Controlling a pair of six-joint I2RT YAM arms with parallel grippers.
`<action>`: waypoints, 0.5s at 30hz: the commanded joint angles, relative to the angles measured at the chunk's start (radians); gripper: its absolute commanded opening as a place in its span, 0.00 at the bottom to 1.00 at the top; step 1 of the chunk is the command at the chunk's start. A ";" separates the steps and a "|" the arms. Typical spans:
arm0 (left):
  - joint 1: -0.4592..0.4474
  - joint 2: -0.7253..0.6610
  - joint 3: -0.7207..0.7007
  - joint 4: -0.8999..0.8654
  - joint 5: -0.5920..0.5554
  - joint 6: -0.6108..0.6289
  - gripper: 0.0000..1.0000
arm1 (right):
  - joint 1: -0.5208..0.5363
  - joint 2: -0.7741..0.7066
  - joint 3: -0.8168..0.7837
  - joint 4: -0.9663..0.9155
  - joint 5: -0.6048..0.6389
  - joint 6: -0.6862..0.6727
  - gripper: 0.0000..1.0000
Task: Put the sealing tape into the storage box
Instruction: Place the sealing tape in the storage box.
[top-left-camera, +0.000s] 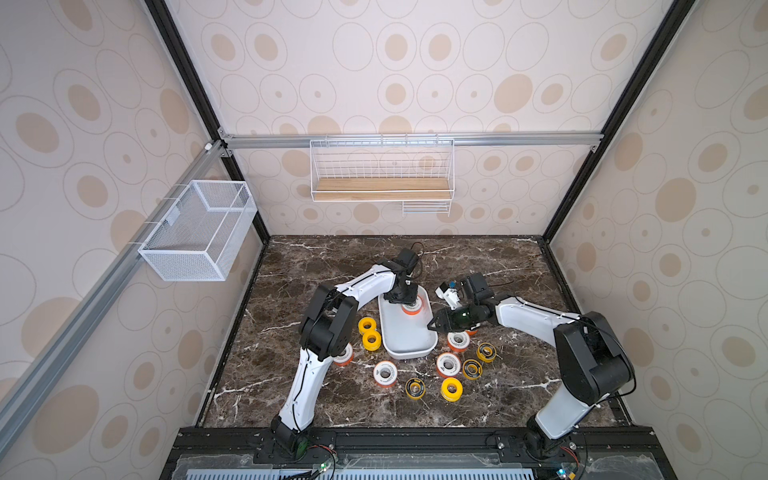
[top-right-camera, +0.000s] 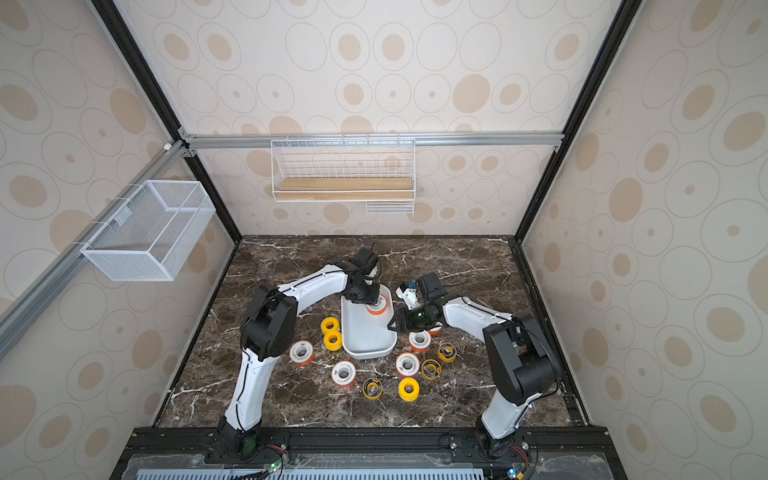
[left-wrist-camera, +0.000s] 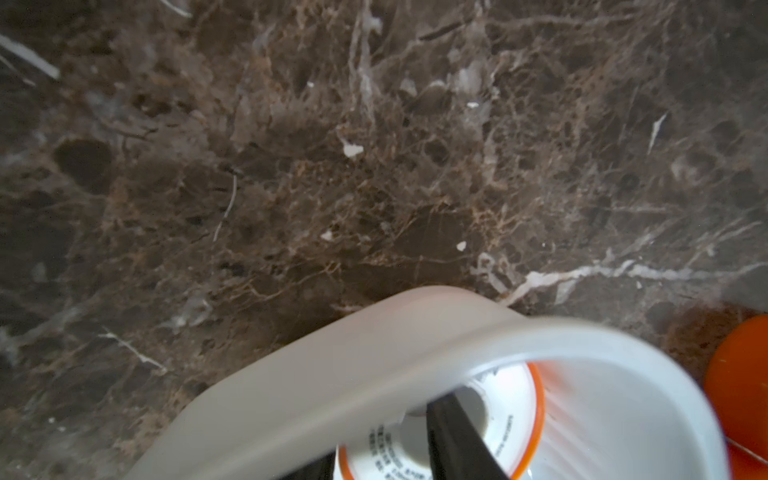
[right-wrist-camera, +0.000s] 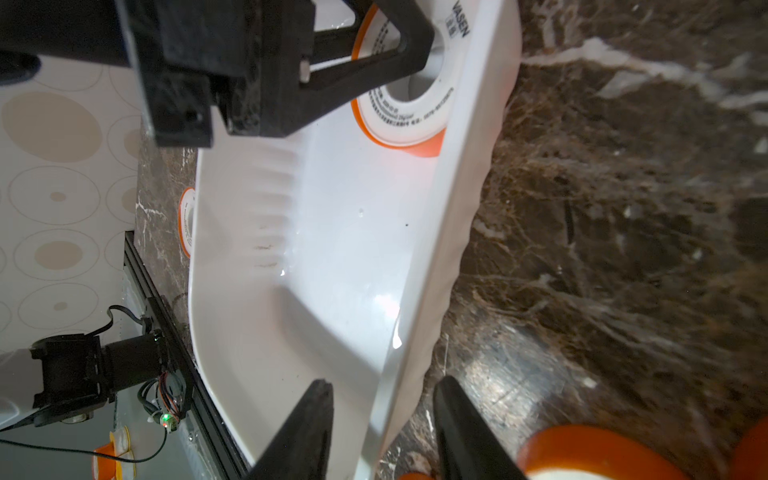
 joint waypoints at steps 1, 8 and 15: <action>-0.008 0.024 0.060 -0.045 -0.017 0.027 0.43 | -0.006 -0.056 -0.008 -0.035 0.042 -0.016 0.47; -0.008 -0.040 0.056 -0.053 -0.004 0.035 0.56 | -0.036 -0.163 -0.032 -0.086 0.158 -0.060 0.50; -0.007 -0.258 -0.055 -0.035 -0.040 0.059 0.65 | -0.054 -0.211 -0.026 -0.176 0.352 -0.132 0.51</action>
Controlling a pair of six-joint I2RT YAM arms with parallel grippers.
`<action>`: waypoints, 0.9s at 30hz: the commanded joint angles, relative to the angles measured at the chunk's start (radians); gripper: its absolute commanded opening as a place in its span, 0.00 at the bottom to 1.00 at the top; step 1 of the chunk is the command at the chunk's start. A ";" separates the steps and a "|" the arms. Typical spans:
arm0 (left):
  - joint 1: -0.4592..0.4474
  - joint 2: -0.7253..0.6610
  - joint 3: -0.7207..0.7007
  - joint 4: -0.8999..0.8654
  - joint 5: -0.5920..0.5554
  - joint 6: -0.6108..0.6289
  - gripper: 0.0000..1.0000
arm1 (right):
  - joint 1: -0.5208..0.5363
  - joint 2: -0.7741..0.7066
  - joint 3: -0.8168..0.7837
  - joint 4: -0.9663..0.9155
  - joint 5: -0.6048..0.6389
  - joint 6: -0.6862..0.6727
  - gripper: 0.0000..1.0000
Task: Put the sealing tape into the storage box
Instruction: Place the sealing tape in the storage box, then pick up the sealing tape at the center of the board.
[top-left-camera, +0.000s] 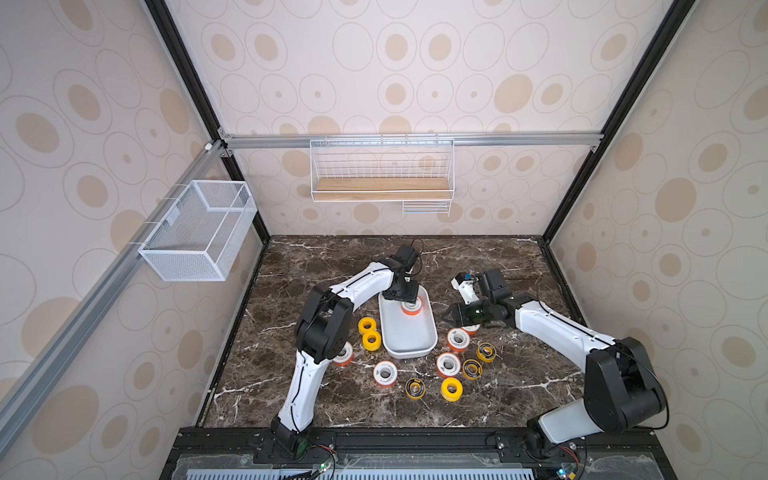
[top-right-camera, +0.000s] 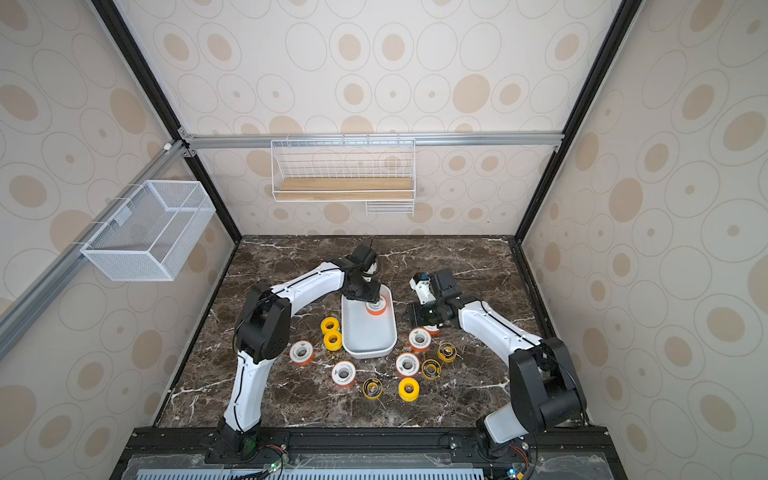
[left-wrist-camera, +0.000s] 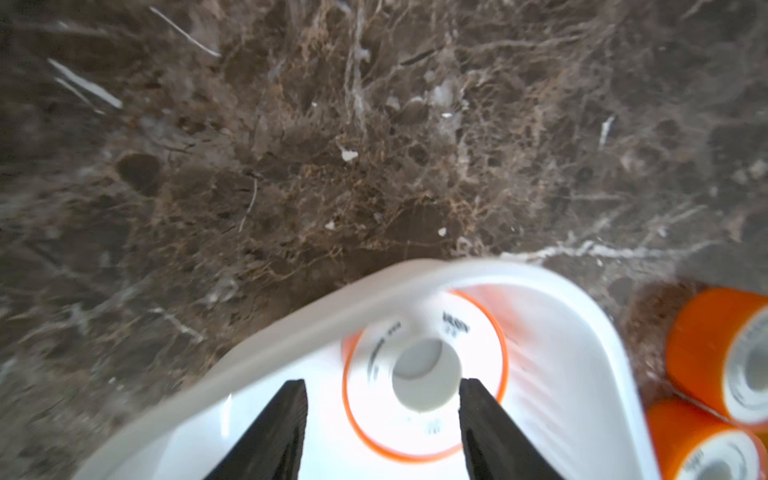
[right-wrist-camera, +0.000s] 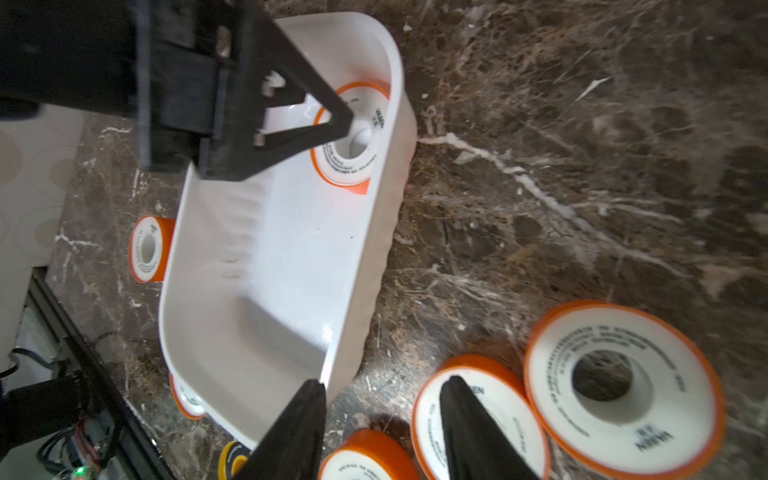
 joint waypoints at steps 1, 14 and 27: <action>-0.008 -0.173 -0.036 -0.005 -0.047 0.033 0.65 | -0.005 -0.010 -0.001 -0.094 0.144 -0.062 0.51; 0.096 -0.704 -0.466 0.131 -0.089 -0.038 0.68 | -0.005 0.065 0.042 -0.173 0.274 -0.097 0.51; 0.152 -0.941 -0.725 0.146 -0.136 -0.061 0.69 | 0.003 0.167 0.091 -0.171 0.316 -0.089 0.46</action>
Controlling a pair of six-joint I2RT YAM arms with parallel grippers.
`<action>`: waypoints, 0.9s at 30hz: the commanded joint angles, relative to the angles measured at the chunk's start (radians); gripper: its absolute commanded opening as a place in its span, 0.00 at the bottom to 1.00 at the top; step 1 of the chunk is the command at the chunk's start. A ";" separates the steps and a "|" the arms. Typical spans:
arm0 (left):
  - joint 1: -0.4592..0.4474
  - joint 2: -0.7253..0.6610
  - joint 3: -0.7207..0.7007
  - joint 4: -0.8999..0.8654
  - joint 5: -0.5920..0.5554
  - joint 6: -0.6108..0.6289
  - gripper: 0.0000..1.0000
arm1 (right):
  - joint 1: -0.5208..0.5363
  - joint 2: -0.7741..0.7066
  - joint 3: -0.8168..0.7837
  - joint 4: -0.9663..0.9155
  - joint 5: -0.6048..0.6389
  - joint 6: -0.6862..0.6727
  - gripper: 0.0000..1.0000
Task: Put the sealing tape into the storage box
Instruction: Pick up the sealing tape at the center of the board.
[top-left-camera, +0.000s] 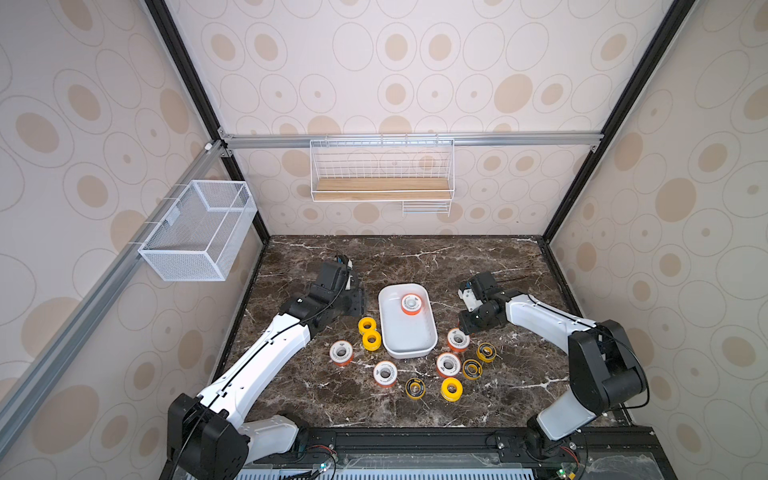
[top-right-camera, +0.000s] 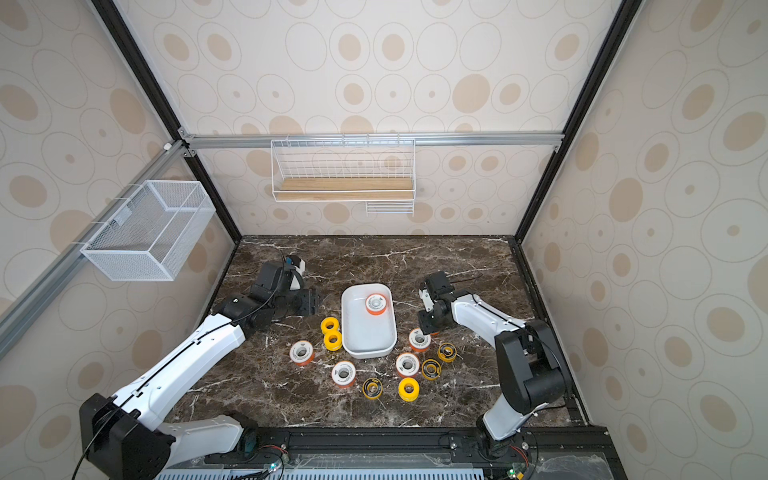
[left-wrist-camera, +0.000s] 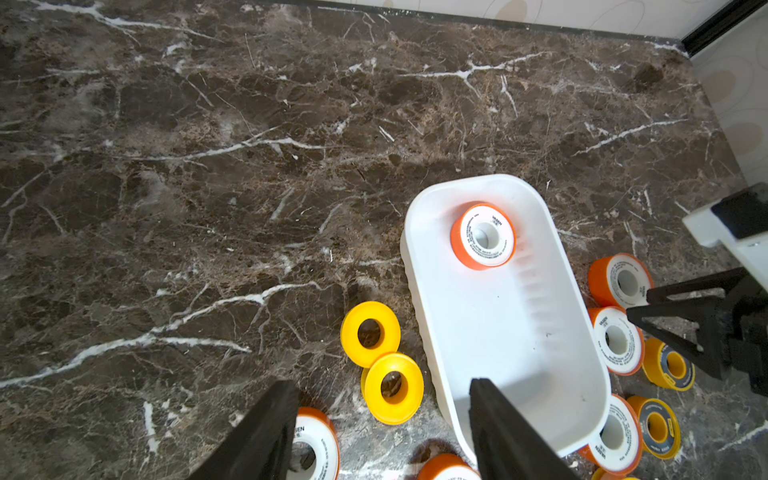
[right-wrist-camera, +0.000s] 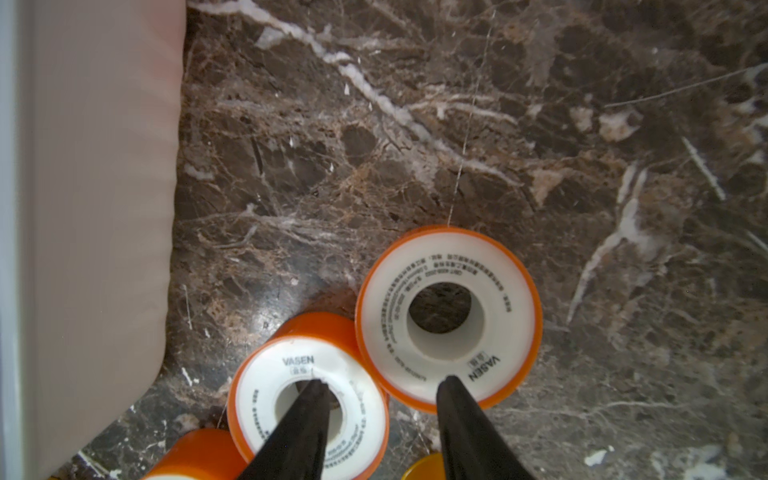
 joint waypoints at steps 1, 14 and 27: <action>0.005 -0.022 -0.021 0.017 -0.012 -0.013 0.70 | 0.007 0.030 0.038 -0.013 0.027 0.006 0.46; 0.007 -0.032 -0.041 0.008 -0.009 -0.001 0.69 | 0.010 0.128 0.100 -0.002 0.033 0.052 0.41; 0.007 -0.025 -0.047 0.005 -0.017 0.007 0.69 | 0.014 0.188 0.108 -0.011 0.112 0.082 0.37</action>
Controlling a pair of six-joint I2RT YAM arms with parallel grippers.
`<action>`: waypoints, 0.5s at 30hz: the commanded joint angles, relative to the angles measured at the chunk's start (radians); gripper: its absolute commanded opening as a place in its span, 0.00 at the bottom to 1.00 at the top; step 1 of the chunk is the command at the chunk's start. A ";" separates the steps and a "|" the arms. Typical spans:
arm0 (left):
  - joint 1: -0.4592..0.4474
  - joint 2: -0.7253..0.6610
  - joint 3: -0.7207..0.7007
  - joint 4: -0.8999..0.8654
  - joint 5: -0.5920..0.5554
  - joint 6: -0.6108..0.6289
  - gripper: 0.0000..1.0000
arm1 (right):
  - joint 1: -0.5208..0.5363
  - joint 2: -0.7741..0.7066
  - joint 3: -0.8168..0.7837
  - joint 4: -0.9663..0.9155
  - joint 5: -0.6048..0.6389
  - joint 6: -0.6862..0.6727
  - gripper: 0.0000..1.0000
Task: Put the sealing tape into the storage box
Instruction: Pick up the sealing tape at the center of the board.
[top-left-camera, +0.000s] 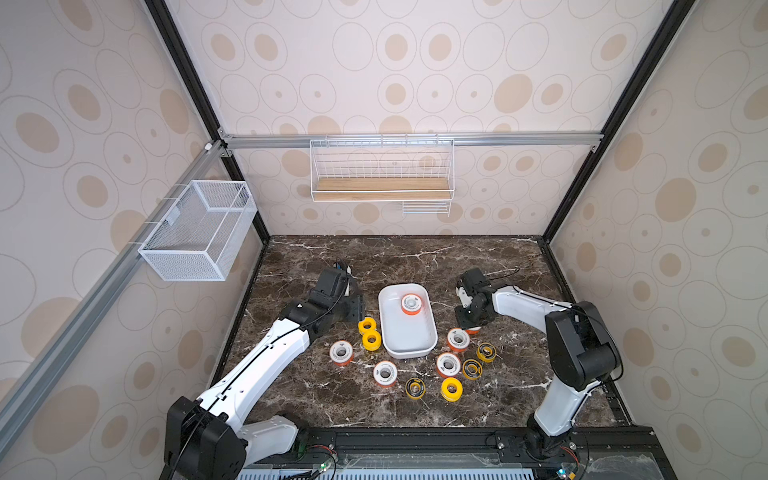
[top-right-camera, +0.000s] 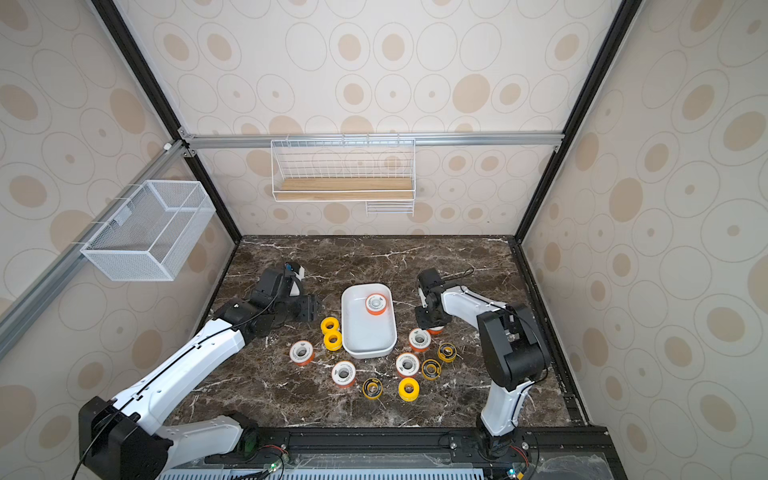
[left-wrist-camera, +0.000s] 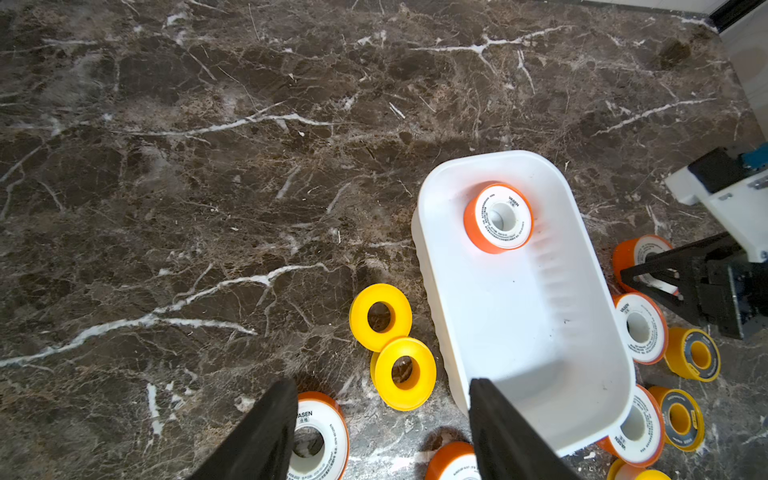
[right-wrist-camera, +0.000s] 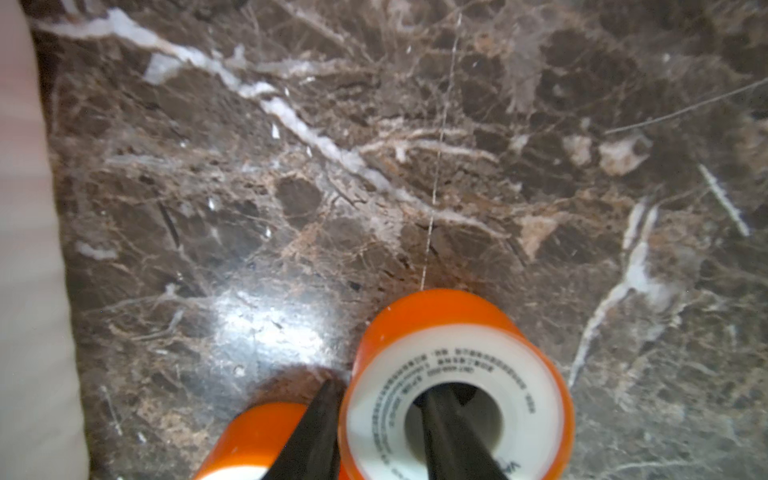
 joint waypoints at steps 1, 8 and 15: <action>0.005 -0.011 -0.003 -0.001 -0.009 0.007 0.69 | 0.007 0.025 0.013 -0.009 0.027 0.014 0.37; 0.006 -0.004 -0.010 0.001 -0.001 0.002 0.70 | 0.017 0.045 0.015 -0.002 -0.008 0.021 0.36; 0.006 0.017 -0.026 0.023 0.037 -0.006 0.70 | -0.001 -0.002 -0.023 0.066 -0.132 0.060 0.27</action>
